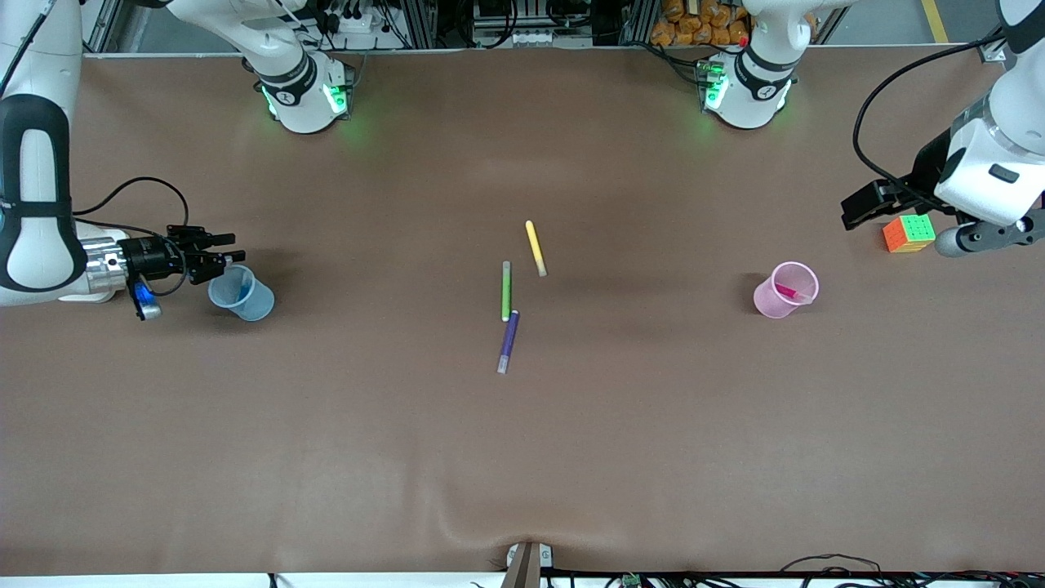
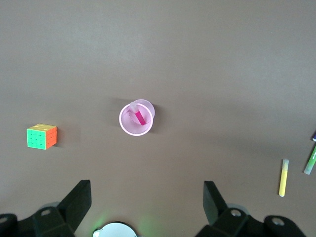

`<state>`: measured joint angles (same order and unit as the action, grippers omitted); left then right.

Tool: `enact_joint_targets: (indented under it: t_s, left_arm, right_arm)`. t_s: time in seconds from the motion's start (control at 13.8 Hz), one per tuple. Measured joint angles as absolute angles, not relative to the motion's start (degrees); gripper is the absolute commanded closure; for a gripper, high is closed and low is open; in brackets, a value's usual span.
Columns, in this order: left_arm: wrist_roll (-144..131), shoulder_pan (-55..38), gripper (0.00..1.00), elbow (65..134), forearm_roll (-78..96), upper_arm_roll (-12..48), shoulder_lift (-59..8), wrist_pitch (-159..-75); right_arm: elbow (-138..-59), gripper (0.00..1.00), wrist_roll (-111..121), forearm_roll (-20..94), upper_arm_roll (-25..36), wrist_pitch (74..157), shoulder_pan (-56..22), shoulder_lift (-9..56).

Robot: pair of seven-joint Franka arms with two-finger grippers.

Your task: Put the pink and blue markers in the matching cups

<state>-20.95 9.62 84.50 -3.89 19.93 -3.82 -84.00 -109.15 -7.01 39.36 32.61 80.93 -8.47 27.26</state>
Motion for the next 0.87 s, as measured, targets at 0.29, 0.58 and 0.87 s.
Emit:
enact_joint_targets:
  t_s: [0.29,0.58,0.87]
  left_arm:
    - [-18.06,9.98,0.0,84.48,-4.25,19.86,-2.56,-84.42]
    - [-14.45,12.34,0.0,84.98,-4.27,19.82,-0.68,-85.41]
    - [-11.95,13.18,0.0,86.9,-4.07,19.81,1.56,-86.82]
  right_arm:
    - [-107.74,0.0,-7.0,39.41,32.58,80.89,-8.55,27.27]
    - [-101.48,0.0,-6.98,38.54,32.54,76.5,-9.19,27.2]
    - [-94.25,0.0,-6.98,37.18,32.39,72.65,-9.55,27.13]
